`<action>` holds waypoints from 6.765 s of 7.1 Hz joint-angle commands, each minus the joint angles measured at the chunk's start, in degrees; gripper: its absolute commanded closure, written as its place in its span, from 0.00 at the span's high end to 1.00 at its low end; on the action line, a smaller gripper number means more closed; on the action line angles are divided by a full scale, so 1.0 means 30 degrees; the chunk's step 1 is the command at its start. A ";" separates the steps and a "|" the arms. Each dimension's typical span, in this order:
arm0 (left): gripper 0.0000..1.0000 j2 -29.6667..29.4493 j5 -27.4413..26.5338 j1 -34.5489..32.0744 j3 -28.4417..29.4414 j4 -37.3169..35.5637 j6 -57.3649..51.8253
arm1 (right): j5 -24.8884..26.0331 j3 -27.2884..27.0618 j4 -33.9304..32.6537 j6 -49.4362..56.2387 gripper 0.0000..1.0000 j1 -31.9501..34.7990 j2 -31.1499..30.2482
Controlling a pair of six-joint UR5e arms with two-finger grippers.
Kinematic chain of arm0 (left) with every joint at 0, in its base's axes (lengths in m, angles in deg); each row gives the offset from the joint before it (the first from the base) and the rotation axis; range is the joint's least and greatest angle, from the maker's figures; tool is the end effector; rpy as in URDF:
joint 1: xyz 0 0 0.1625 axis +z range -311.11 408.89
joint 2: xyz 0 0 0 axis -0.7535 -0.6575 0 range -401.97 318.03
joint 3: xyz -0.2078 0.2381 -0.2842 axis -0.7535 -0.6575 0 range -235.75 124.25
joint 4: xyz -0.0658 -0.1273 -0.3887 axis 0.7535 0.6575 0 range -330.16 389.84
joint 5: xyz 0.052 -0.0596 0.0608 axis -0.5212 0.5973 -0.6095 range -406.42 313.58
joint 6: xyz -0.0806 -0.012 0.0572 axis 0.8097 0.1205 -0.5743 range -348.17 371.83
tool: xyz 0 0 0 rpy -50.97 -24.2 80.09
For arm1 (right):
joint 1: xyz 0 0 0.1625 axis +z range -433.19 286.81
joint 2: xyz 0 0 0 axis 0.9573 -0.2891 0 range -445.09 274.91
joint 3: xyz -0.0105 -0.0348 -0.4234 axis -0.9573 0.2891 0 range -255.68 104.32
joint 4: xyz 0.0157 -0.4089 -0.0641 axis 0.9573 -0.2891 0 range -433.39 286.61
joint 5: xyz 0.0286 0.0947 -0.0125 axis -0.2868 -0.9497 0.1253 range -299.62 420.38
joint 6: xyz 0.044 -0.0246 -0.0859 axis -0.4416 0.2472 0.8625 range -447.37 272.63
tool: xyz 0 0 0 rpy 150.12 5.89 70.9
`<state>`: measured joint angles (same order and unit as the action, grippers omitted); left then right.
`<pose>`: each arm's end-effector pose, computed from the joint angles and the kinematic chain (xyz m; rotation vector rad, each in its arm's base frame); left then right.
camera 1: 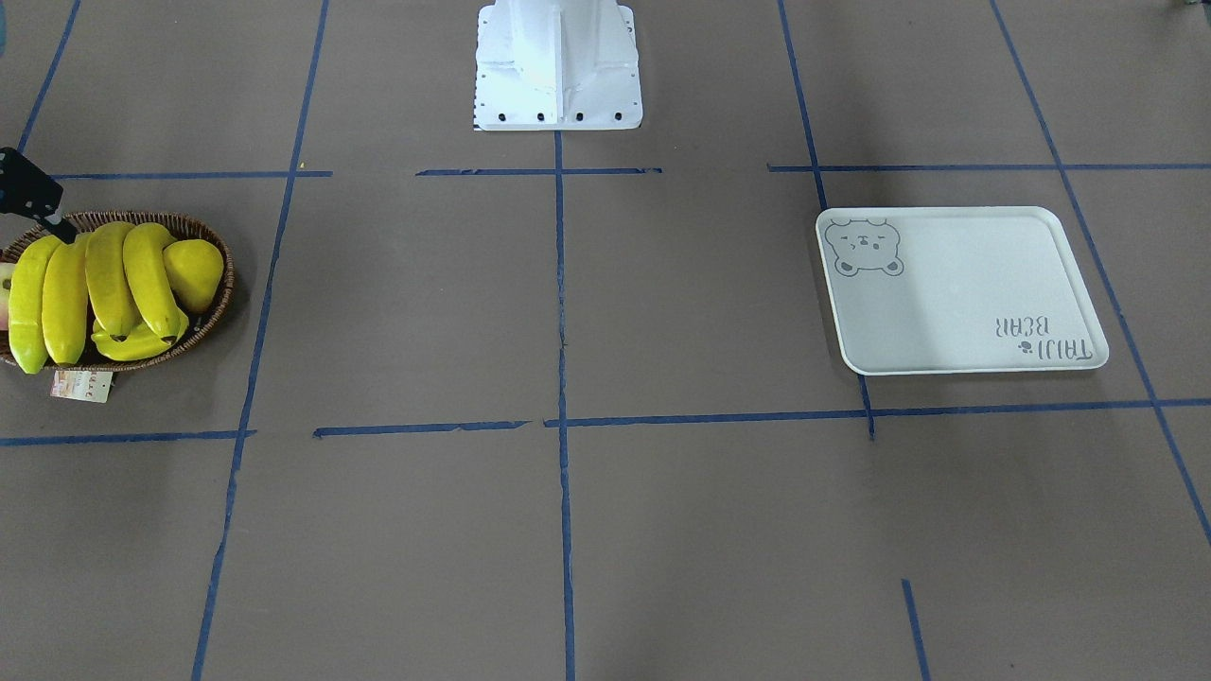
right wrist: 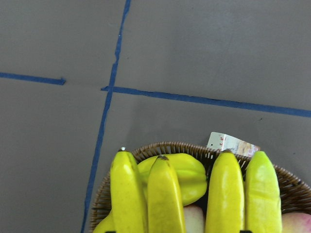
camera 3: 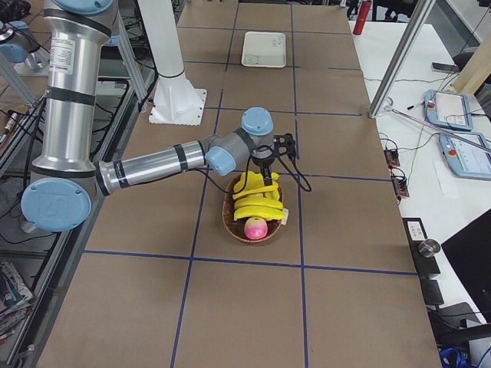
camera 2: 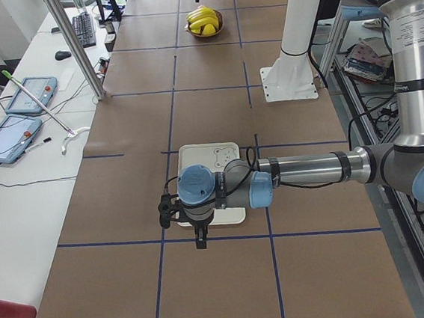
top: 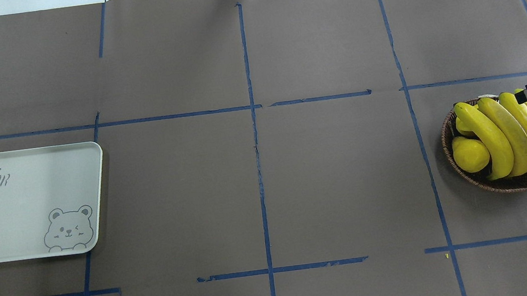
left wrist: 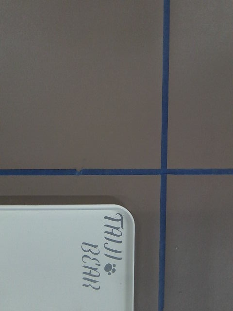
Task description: Transfer all bananas from basket to plate
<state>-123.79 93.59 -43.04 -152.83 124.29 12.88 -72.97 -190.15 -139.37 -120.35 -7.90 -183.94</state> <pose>-0.0717 -0.4329 0.6487 0.0616 0.8721 -0.0232 -0.1230 -0.4226 0.4690 0.2258 -0.9506 -0.1288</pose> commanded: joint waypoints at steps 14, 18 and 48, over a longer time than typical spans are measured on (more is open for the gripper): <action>1.00 0.0029 0.0000 0.0000 0.0074 -0.0019 -0.0029 | 0.4022 -0.0692 -0.0127 -0.3012 0.80 -0.5506 -0.0919; 1.00 0.0058 0.0000 0.0000 0.0132 0.0010 -0.0029 | 0.4051 -0.0575 -0.0127 -0.2983 0.76 -0.5711 -0.0860; 1.00 0.0087 0.0030 -0.0029 0.0045 0.0010 -0.0029 | -0.2345 -0.1155 -0.0156 -0.1810 0.01 -0.0566 -0.0949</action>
<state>-123.60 93.67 -43.10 -152.73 124.32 12.86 -72.98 -192.00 -139.67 -126.40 -14.18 -186.88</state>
